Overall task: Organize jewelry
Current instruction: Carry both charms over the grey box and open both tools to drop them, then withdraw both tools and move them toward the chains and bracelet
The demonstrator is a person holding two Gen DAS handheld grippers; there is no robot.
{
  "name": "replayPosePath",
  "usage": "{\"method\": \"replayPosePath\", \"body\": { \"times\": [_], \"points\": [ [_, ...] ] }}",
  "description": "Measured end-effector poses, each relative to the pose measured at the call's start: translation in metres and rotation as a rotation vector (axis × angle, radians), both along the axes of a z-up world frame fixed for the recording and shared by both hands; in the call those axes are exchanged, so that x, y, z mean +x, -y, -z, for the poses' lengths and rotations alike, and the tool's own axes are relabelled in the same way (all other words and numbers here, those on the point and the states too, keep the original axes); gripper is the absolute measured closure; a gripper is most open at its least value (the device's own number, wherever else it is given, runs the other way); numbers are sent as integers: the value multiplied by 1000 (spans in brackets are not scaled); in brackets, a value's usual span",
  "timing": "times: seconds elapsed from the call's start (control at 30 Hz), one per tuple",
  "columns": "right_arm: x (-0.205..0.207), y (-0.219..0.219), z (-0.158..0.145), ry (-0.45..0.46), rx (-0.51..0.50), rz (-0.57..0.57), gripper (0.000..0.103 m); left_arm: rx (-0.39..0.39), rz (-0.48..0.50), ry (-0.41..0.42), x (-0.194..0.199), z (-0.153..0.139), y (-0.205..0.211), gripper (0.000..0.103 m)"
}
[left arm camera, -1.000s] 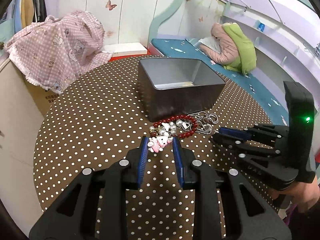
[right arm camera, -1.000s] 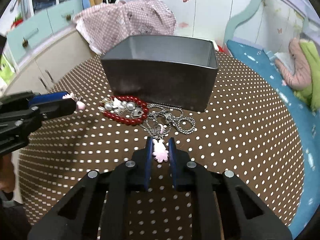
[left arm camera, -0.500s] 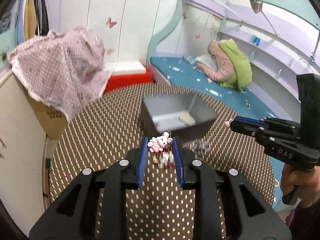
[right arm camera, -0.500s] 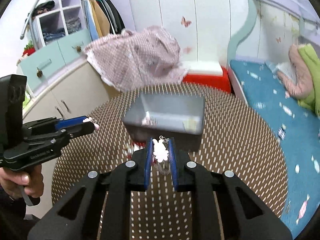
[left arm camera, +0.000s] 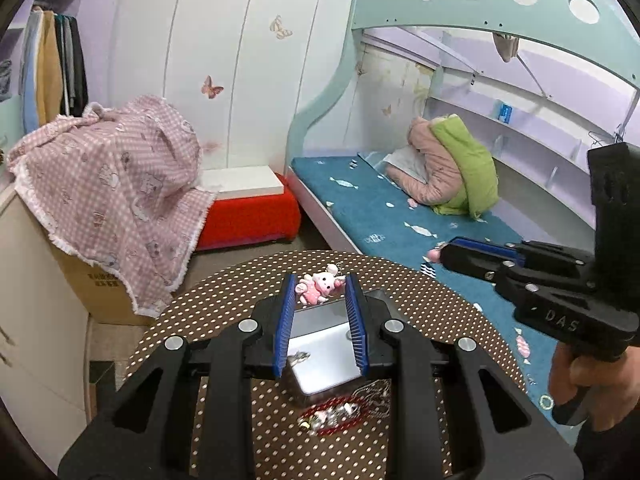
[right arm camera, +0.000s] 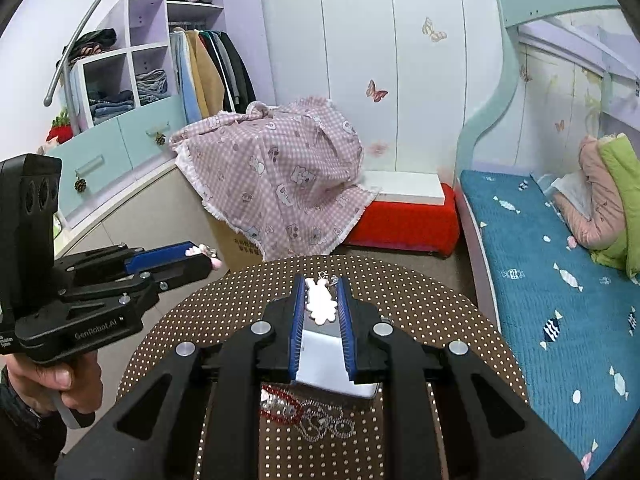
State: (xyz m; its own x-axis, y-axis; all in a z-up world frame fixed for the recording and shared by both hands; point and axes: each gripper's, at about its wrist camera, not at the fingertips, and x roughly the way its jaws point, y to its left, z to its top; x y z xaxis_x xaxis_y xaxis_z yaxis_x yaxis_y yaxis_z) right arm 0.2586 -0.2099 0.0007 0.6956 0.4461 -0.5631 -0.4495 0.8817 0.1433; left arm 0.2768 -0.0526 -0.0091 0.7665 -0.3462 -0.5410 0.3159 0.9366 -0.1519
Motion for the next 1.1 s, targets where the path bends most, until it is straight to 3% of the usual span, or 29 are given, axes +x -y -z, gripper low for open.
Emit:
{"method": "replayPosePath", "body": {
  "times": [0.43, 0.47, 0.53, 0.57, 0.6, 0.7, 0.77, 0.97, 1.1],
  "points": [
    [37, -10, 51, -183, -33, -5, 84, 9, 24, -155, 40, 42, 27, 73],
    [38, -8, 52, -185, -30, 4, 77, 9, 19, -156, 40, 44, 26, 68],
    [37, -4, 53, -187, -22, 15, 70, 13, -4, -143, 39, 42, 21, 39],
    [36, -2, 52, -184, -20, 21, 63, 17, -16, -134, 37, 41, 19, 34],
    [35, 0, 52, -178, -18, 27, 47, 21, -24, -126, 37, 40, 18, 28],
    [29, 6, 45, -140, -3, 58, 21, 30, -65, -97, 32, 35, 11, 11],
    [25, 11, 40, -114, 1, 92, 8, 34, -99, -68, 25, 30, 5, 10],
    [10, 11, 29, -51, -20, 156, 7, 145, -224, 52, -5, 8, 2, 5],
    [-6, 9, 17, -11, 4, 183, 7, 151, -262, 108, -27, -6, -5, 5]
  ]
}}
